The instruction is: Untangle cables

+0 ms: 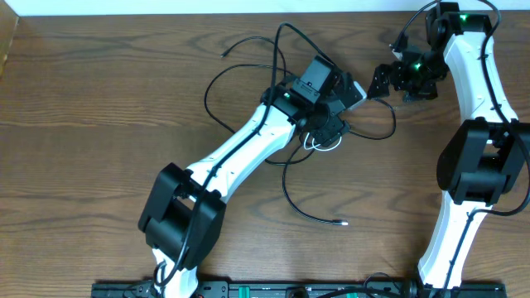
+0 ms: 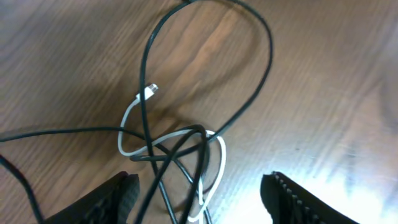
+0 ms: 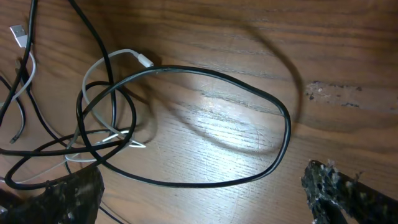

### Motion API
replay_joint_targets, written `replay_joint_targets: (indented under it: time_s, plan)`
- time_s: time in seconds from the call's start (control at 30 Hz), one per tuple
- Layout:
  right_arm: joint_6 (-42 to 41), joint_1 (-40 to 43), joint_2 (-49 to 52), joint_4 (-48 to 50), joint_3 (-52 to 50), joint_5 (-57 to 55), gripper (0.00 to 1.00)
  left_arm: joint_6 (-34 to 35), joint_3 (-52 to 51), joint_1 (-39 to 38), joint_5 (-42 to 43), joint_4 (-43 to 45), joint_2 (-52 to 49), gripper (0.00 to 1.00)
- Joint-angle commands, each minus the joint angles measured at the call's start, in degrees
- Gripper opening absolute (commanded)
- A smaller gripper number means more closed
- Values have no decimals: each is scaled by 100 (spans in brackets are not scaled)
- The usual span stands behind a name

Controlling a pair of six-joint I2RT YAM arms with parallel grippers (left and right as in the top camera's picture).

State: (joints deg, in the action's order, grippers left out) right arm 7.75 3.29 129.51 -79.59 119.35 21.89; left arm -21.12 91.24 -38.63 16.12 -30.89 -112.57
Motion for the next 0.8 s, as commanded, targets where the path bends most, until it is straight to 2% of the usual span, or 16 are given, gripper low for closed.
replay_joint_targets:
  time_s: [0.0, 0.2, 0.43, 0.53, 0.7, 0.77]
  plan:
    - [-42, 2, -28, 9, 81, 79, 99, -175, 90, 39, -229, 81, -326, 65]
    - [-42, 2, -28, 9, 81, 79, 99, -173, 87, 39, -232, 48, -586, 53]
    - [-42, 2, -28, 9, 81, 81, 99, -13, 87, 42, -358, -363, -654, 26]
    - [-42, -15, -28, 7, 81, 81, 99, 529, 151, 109, -514, -391, -474, 14]
    - [-39, -57, -28, 7, 81, 98, 99, 1252, 444, 369, -186, -518, 245, 10]
    - [219, -103, -59, -46, 81, 245, 93, 1493, 544, 522, 302, -546, 584, 10]
